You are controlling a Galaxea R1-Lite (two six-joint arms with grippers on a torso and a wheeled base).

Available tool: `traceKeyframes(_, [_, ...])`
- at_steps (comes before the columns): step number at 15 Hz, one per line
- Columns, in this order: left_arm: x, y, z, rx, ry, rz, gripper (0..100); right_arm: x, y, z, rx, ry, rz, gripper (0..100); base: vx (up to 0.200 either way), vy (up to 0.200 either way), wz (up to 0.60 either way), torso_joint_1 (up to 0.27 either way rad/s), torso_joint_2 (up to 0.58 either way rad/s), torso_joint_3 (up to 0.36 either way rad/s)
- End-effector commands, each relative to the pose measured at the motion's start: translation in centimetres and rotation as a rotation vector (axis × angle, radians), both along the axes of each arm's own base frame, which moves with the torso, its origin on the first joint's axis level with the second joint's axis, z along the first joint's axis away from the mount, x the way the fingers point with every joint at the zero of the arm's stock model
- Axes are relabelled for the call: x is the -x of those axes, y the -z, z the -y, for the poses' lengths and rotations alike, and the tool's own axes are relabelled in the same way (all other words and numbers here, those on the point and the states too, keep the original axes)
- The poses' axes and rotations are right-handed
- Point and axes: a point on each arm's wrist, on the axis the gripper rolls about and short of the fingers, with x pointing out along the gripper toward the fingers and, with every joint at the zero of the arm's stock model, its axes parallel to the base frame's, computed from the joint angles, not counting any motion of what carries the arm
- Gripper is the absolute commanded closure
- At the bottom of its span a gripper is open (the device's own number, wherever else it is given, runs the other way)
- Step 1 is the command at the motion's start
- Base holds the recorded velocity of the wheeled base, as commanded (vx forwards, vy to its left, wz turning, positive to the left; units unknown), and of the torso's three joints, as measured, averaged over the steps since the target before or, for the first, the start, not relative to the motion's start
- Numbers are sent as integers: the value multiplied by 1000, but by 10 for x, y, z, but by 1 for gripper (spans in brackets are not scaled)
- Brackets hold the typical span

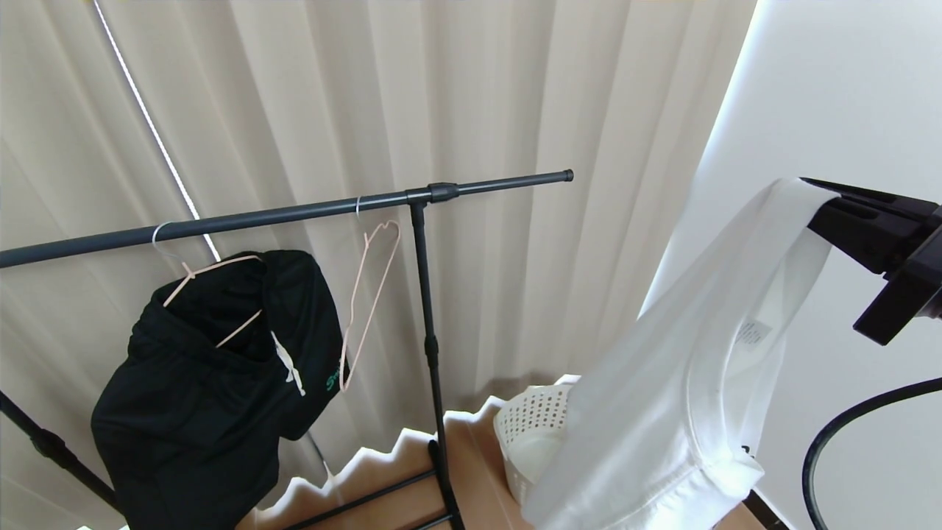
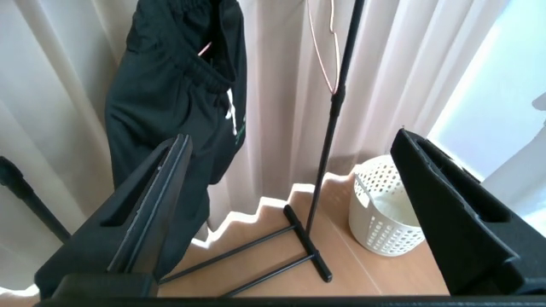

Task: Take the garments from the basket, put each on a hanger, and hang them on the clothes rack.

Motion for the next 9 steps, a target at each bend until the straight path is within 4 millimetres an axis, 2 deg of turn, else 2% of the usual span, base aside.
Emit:
traceKeyframes(1, [0, 0, 0, -2, 3, -1, 0, 0, 1, 0, 1, 0, -3, 100, 0, 0, 0, 105, -242, -207])
traceKeyframes(3, [0, 0, 0, -2, -1, -1, 0, 0, 3, 0, 5, 0, -6, 100, 0, 0, 0, 97, -198, -134])
traceKeyframes(6, [0, 0, 0, -2, 1, -1, 0, 0, 3, 0, 3, -3, -5, 100, 0, 0, 0, 0, 0, 0])
traceKeyframes(9, [0, 0, 0, -2, -1, -1, 0, 0, 2, 0, -6, -3, 9, 100, 0, 0, 600, 2, 2, -1])
